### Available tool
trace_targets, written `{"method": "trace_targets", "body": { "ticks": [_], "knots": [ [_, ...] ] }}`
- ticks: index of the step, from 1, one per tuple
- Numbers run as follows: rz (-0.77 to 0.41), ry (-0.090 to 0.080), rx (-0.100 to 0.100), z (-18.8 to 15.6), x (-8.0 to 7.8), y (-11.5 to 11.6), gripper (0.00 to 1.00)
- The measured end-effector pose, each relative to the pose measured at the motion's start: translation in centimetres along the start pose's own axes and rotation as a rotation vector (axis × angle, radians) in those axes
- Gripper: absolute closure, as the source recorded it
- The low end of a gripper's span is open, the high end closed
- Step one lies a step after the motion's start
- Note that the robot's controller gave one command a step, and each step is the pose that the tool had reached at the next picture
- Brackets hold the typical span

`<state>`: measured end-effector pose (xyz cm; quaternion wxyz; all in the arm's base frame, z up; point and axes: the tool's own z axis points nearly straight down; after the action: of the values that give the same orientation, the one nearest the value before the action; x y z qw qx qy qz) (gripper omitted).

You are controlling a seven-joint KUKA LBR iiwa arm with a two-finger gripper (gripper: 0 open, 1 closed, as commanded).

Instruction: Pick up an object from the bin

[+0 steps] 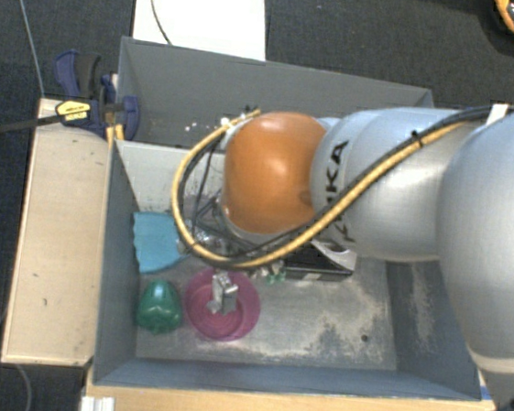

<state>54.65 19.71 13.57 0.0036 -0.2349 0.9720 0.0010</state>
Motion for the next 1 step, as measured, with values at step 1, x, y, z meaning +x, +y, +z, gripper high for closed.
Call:
{"method": "trace_targets", "body": {
  "ticks": [1],
  "knots": [
    [0.314,-0.004,-0.002,5.31,0.29,-0.31,0.00]
  ]
}}
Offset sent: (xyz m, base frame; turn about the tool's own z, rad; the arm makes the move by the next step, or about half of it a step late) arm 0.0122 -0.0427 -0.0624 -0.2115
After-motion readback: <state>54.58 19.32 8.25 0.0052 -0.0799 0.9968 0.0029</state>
